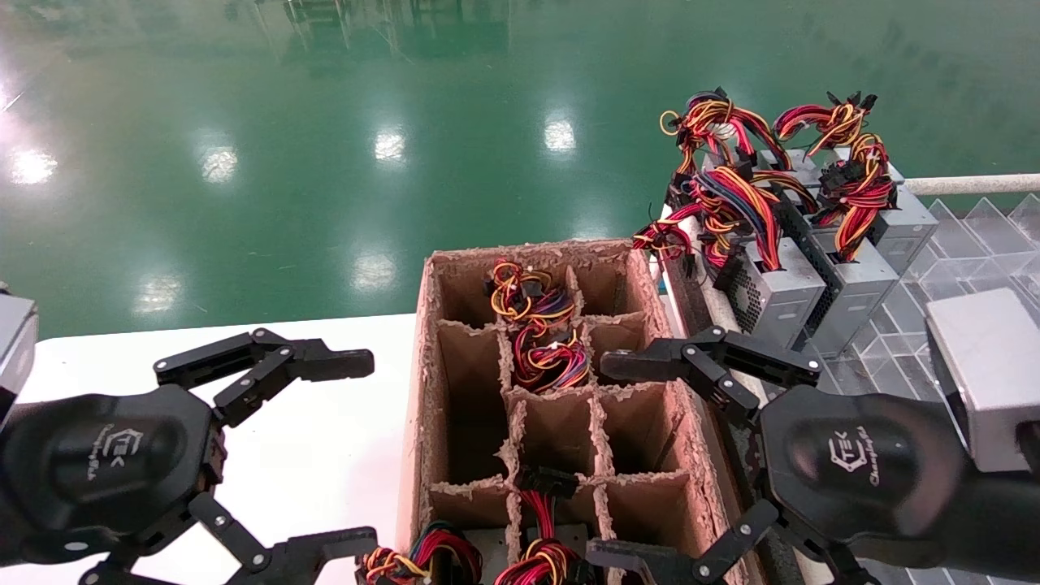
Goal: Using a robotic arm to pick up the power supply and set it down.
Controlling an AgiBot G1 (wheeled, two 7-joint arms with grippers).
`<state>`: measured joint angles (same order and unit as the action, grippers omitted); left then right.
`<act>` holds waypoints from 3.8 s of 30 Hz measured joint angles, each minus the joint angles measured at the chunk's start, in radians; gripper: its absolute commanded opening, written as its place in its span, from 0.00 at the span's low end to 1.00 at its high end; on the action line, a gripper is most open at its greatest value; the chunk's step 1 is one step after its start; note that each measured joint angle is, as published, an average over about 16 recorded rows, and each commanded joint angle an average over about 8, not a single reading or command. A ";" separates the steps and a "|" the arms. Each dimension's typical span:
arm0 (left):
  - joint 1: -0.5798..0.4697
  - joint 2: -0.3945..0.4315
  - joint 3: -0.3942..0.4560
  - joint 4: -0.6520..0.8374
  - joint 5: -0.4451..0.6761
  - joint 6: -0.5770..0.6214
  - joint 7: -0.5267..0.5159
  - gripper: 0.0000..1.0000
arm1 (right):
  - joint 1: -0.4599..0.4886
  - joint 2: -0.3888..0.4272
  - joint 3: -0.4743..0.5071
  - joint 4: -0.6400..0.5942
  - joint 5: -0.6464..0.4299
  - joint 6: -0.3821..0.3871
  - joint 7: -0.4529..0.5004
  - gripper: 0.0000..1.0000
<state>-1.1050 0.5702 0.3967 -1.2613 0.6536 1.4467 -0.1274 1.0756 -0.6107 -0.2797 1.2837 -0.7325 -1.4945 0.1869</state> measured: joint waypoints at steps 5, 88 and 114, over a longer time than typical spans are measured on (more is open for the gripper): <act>0.000 0.000 0.000 0.000 0.000 0.000 0.000 1.00 | 0.000 0.000 0.000 0.000 0.000 0.000 0.000 1.00; 0.000 0.000 0.000 0.000 0.000 0.000 0.000 1.00 | 0.000 0.000 0.000 0.000 0.000 0.000 0.000 1.00; 0.000 0.000 0.000 0.000 0.000 0.000 0.000 1.00 | 0.000 0.000 0.000 0.000 0.000 0.000 0.000 1.00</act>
<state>-1.1050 0.5701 0.3967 -1.2613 0.6536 1.4467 -0.1274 1.0757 -0.6107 -0.2797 1.2836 -0.7325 -1.4944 0.1868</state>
